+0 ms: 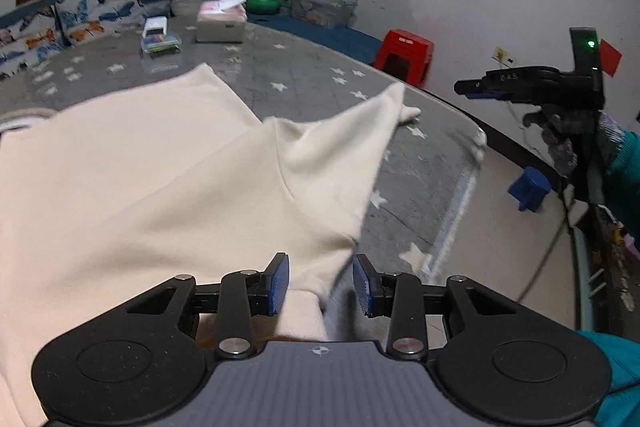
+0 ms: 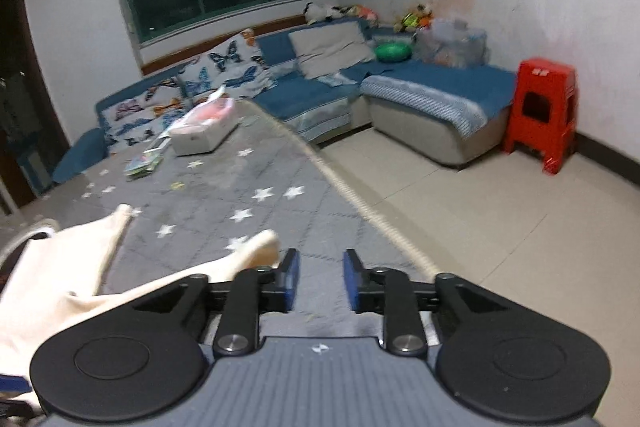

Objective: Fold clothes

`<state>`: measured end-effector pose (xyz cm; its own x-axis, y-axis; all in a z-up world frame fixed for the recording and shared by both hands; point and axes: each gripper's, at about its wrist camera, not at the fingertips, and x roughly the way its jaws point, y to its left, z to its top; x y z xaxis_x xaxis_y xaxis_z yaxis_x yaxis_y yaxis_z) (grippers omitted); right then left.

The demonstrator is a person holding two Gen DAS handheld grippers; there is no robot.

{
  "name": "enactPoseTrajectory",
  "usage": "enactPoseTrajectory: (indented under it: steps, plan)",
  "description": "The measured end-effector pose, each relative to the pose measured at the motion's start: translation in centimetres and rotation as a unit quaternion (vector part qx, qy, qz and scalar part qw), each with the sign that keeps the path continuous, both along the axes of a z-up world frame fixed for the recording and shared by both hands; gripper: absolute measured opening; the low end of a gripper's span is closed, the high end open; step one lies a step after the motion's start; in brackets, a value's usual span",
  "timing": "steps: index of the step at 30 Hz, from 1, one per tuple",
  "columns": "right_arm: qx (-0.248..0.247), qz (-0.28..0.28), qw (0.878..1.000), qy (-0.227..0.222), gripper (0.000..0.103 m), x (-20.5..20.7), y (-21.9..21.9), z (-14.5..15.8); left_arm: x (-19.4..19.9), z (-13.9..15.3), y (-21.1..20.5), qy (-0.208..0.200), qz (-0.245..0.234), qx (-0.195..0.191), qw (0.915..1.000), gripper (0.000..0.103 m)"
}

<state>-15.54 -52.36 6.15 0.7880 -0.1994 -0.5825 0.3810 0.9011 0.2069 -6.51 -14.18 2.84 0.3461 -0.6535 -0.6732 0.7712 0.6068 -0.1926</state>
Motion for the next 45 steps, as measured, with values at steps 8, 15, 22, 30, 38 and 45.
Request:
enactPoseTrajectory:
  steps: [8,15,22,30,38,45]
  plan:
    - [0.059,0.036,0.997,0.018,0.029,4.2,0.6,-1.8,0.7,0.1,-2.3,-0.006,-0.009,-0.009,0.9999,0.037]
    - [0.081,0.048,0.995,0.026,0.003,7.3,1.3,-3.4,0.8,-0.7,-2.7,0.008,-0.013,-0.002,0.9999,0.037]
    - [0.026,0.083,0.992,-0.091,0.002,3.5,3.3,2.3,0.6,-0.8,-2.7,0.017,-0.02,-0.006,0.9996,0.037]
    - [-0.008,0.074,0.997,-0.024,0.008,2.8,2.9,1.1,0.1,-0.8,-3.0,0.022,-0.035,-0.014,0.9991,0.038]
    - [-0.02,0.11,0.993,0.031,0.016,4.9,4.3,-0.2,2.2,1.8,-0.3,-0.013,0.03,-0.028,0.9991,0.04]
    - [0.013,0.191,0.981,0.042,0.016,11.7,8.5,-0.4,9.7,2.8,4.8,-0.045,0.199,0.021,0.9787,0.04]
